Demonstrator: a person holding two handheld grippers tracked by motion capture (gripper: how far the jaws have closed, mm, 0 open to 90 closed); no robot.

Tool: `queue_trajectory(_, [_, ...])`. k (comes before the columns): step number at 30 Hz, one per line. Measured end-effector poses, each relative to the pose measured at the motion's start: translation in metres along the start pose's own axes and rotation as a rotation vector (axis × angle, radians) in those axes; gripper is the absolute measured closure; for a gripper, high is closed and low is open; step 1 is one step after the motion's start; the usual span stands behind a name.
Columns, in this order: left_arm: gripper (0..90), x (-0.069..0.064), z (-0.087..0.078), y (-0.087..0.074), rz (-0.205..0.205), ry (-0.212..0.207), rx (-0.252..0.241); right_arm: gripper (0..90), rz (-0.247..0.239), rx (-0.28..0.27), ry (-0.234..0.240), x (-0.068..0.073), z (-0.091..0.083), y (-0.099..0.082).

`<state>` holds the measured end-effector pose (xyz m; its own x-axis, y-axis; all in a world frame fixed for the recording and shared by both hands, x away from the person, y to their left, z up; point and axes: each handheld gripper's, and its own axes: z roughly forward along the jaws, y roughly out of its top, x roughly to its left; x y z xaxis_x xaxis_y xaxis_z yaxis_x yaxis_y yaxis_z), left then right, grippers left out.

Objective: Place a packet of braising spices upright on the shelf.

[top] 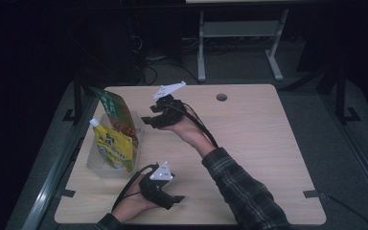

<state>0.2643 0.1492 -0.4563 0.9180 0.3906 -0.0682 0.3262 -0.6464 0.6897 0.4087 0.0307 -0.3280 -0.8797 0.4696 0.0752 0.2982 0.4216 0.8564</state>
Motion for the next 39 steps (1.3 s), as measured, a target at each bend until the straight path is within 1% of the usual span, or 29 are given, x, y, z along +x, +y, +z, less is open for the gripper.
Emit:
queue_trajectory(2, [16.4, 0.001, -0.001, 0.000, 0.002, 0.000, 0.000, 41.5, 0.012, 0.005, -0.003, -0.002, -0.012, -0.008])
queue_trajectory(4, [16.4, 0.000, -0.001, 0.000, -0.003, 0.001, -0.006, 40.1, 0.009, 0.011, -0.016, -0.004, -0.022, -0.018])
queue_trajectory(5, [16.4, -0.001, -0.002, 0.000, -0.017, -0.001, -0.013, 39.5, -0.006, 0.017, -0.024, -0.007, -0.028, -0.023])
queue_trajectory(8, [16.4, 0.001, -0.003, 0.000, -0.006, -0.002, -0.013, 38.1, 0.021, 0.014, -0.034, -0.009, -0.043, -0.040])
queue_trajectory(10, [16.4, 0.002, -0.004, 0.000, 0.001, 0.001, -0.011, 37.4, 0.034, 0.014, -0.051, -0.011, -0.052, -0.052])
queue_trajectory(11, [16.4, 0.002, -0.004, -0.001, -0.005, 0.002, -0.016, 36.7, 0.036, 0.018, -0.055, -0.012, -0.056, -0.058])
queue_trajectory(13, [16.4, 0.003, -0.006, -0.001, 0.002, 0.005, -0.009, 35.0, 0.037, 0.030, -0.066, -0.013, -0.063, -0.069])
queue_trajectory(14, [16.4, 0.003, -0.006, -0.001, -0.005, 0.005, -0.018, 33.9, 0.045, 0.035, -0.073, -0.012, -0.067, -0.075])
queue_trajectory(17, [16.4, 0.005, -0.007, -0.001, 0.007, 0.010, -0.012, 31.8, 0.042, 0.039, -0.078, -0.010, -0.079, -0.092])
queue_trajectory(19, [16.4, 0.005, -0.007, -0.001, 0.005, 0.015, -0.008, 30.3, 0.048, 0.046, -0.096, -0.006, -0.086, -0.101])
queue_trajectory(20, [16.4, 0.004, -0.007, -0.001, 0.007, 0.021, -0.012, 29.2, 0.040, 0.047, -0.099, -0.005, -0.089, -0.106])
queue_trajectory(22, [16.4, 0.004, -0.007, -0.001, 0.008, 0.018, -0.010, 27.3, 0.043, 0.057, -0.114, -0.003, -0.095, -0.115])
queue_trajectory(27, [16.3, 0.004, -0.008, -0.001, 0.013, 0.019, -0.001, 24.0, 0.065, 0.076, -0.124, 0.002, -0.107, -0.140])
queue_trajectory(28, [16.4, 0.003, -0.007, -0.001, 0.003, 0.017, -0.014, 23.8, 0.070, 0.086, -0.128, 0.004, -0.109, -0.145])
queue_trajectory(32, [16.4, 0.003, -0.007, -0.001, 0.005, 0.016, -0.013, 21.6, 0.064, 0.106, -0.122, 0.008, -0.116, -0.165])
queue_trajectory(34, [16.4, 0.004, -0.008, -0.001, 0.020, 0.018, -0.003, 20.4, 0.087, 0.122, -0.112, 0.011, -0.119, -0.175])
queue_trajectory(36, [16.4, 0.003, -0.007, -0.002, 0.017, 0.015, 0.000, 19.7, 0.093, 0.130, -0.104, 0.013, -0.122, -0.184])
queue_trajectory(39, [16.4, 0.003, -0.007, -0.002, 0.021, 0.013, 0.002, 18.8, 0.096, 0.141, -0.106, 0.015, -0.125, -0.197])
